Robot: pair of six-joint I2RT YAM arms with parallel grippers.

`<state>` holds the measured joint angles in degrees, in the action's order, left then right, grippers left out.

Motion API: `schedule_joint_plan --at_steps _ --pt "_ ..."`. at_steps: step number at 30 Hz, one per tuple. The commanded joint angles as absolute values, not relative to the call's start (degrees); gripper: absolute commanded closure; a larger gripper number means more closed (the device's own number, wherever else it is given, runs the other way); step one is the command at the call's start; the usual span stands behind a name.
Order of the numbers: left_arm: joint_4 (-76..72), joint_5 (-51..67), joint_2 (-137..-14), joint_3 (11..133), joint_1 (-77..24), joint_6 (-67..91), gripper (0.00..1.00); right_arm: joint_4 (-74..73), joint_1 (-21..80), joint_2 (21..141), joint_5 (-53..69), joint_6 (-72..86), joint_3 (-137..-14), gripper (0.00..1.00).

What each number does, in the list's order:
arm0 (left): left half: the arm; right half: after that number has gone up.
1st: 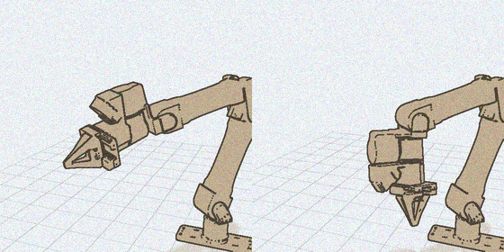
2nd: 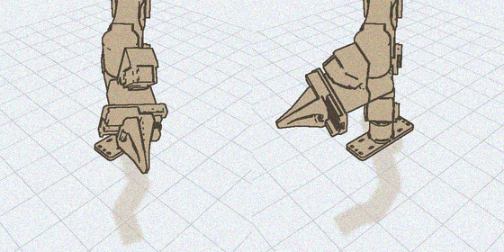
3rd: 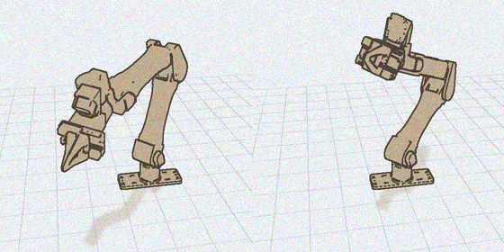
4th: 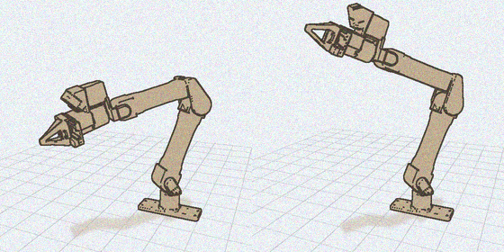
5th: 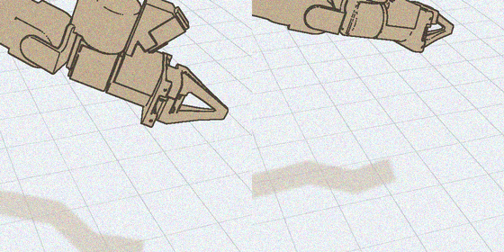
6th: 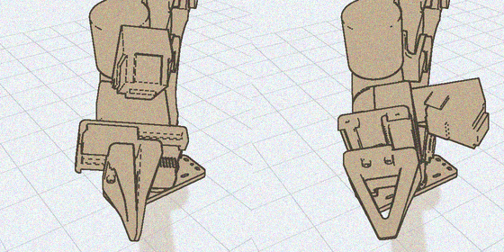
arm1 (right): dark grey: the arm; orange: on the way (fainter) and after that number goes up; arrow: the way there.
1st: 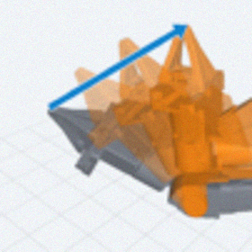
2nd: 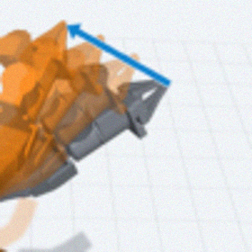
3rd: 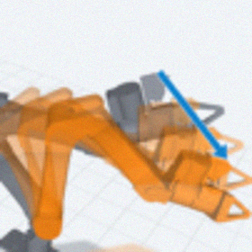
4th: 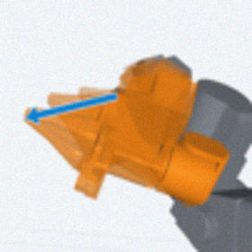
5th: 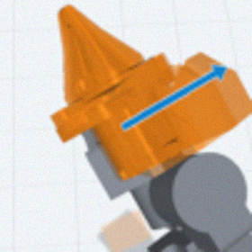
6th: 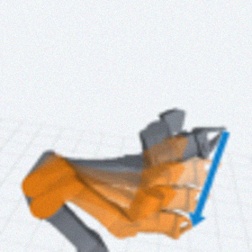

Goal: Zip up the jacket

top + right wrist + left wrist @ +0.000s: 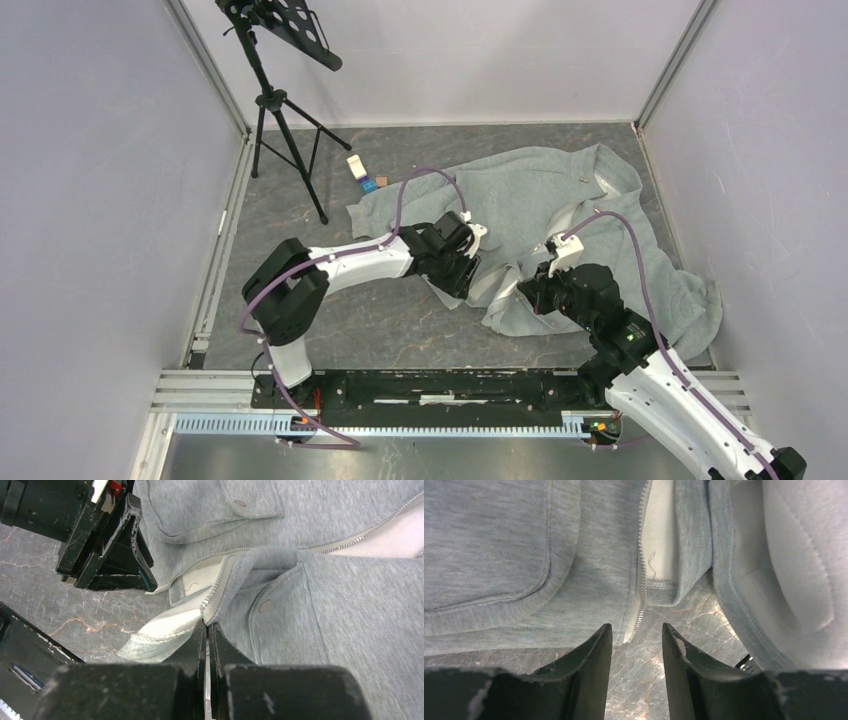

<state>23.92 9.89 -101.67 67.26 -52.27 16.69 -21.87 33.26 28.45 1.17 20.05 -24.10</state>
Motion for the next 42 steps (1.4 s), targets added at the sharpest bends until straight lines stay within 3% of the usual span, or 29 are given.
schedule_joint_plan --at_steps 1,11,24,35,42 --pt "30.00 9.01 -104.47 72.51 -52.69 10.74 0.53 -21.73 33.13 28.40 -0.44 18.57 -25.67 1.00" --pt "37.82 3.24 -110.79 79.60 -54.36 10.42 0.50 -21.34 33.13 27.87 -0.30 18.96 -24.93 1.00" --pt "39.18 -2.08 -116.20 82.28 -55.73 11.33 0.55 -20.94 33.13 27.09 -0.17 19.47 -23.91 1.00" --pt "38.03 -1.30 -115.55 82.41 -55.93 11.47 0.79 -21.03 33.13 26.78 1.93 20.34 -23.07 1.00" --pt "34.43 2.27 -108.25 80.44 -55.86 12.28 0.85 -22.60 33.16 28.49 1.90 19.63 -24.73 1.00"
